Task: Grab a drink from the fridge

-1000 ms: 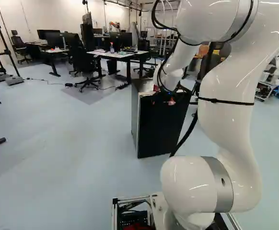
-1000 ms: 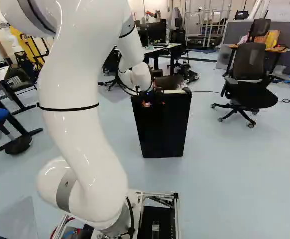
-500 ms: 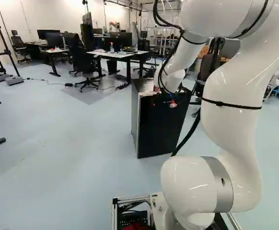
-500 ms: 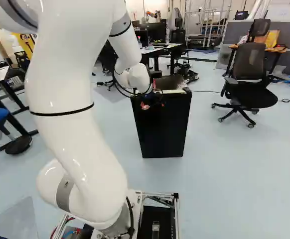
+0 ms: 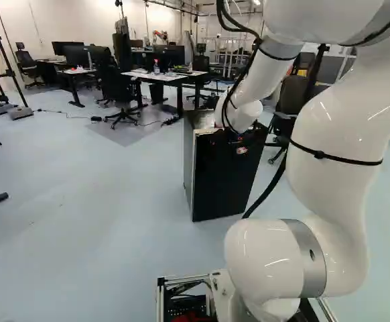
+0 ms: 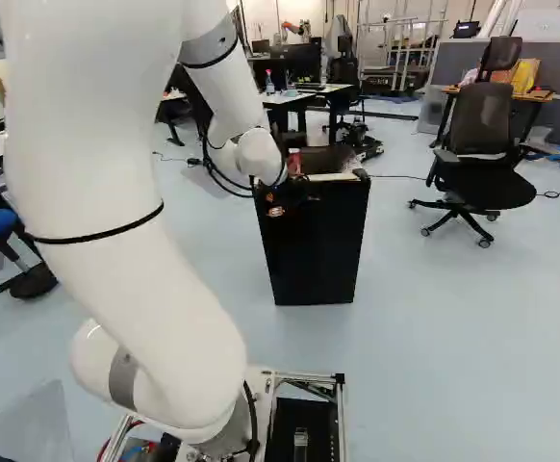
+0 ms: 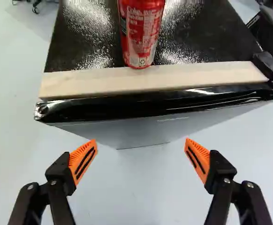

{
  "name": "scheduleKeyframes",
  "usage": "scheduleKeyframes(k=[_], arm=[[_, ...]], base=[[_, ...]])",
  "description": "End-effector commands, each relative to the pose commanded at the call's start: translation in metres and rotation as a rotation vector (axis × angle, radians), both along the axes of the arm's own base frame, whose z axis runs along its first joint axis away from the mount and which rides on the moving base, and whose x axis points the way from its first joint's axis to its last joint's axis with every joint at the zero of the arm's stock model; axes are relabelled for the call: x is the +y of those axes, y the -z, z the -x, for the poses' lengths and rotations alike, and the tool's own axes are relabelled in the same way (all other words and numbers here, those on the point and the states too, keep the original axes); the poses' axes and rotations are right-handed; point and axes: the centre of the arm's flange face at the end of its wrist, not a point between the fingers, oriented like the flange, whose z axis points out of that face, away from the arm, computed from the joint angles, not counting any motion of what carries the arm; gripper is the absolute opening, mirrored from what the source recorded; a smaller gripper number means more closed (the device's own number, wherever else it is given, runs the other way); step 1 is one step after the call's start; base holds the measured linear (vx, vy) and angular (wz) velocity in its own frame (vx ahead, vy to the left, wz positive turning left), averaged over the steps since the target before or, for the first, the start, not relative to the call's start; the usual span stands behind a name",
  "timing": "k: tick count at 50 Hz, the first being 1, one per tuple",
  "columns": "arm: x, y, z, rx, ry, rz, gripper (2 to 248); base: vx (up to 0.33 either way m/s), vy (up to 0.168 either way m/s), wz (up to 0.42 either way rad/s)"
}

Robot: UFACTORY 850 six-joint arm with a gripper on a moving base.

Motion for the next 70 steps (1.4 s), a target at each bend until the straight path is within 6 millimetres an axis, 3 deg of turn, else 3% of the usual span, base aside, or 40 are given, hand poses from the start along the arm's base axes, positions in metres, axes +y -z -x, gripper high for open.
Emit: scheduleKeyframes(k=[23, 70], arm=[[0.025, -0.017, 0.019, -0.236, -0.045, -0.002, 247], [0.023, -0.01, -0.014, -0.594, -0.035, -0.008, 247]], base=[[0.0, 0.0, 0.0], [0.0, 0.0, 0.0]])
